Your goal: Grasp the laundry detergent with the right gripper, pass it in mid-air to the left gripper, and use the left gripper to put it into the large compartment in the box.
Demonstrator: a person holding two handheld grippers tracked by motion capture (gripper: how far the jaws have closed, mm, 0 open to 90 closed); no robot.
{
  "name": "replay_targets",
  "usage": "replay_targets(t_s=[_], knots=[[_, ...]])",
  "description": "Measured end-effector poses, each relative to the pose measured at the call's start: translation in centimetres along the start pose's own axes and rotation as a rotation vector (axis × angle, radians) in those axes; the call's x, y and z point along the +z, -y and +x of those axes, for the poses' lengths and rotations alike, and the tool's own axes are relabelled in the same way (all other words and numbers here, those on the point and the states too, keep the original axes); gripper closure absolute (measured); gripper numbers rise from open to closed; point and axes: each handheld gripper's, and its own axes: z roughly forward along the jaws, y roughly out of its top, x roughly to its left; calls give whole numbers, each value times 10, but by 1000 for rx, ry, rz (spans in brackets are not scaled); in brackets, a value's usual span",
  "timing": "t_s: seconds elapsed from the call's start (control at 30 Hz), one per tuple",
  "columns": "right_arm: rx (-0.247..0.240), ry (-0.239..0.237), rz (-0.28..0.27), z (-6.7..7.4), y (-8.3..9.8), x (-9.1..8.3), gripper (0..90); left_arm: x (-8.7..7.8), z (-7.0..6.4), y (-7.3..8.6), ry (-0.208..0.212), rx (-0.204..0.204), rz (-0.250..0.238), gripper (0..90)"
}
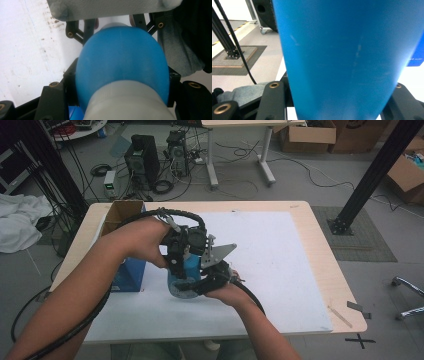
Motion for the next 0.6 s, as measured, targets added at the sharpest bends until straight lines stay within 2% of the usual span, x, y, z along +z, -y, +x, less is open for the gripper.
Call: replay_targets(t_s=[0.07, 0.1, 0.3, 0.47, 0.6], knots=[[-4, -1, -2, 1, 0, -1, 444, -1, -1, -1, -6, 3, 2, 380], [12, 4, 5, 2, 0, -1, 439, -1, -2, -1, -9, 5, -1, 381], [20, 24, -30, 5, 3, -3, 424, -3, -2, -1, -13, 6, 8, 382], [23, 43, -48, 3, 6, -10, 325, -2, 0, -1, -1, -2, 2, 382], [37, 35, -53, 1, 8, -18, 286, -2, 2, 1, 4, -13, 6, 381]])
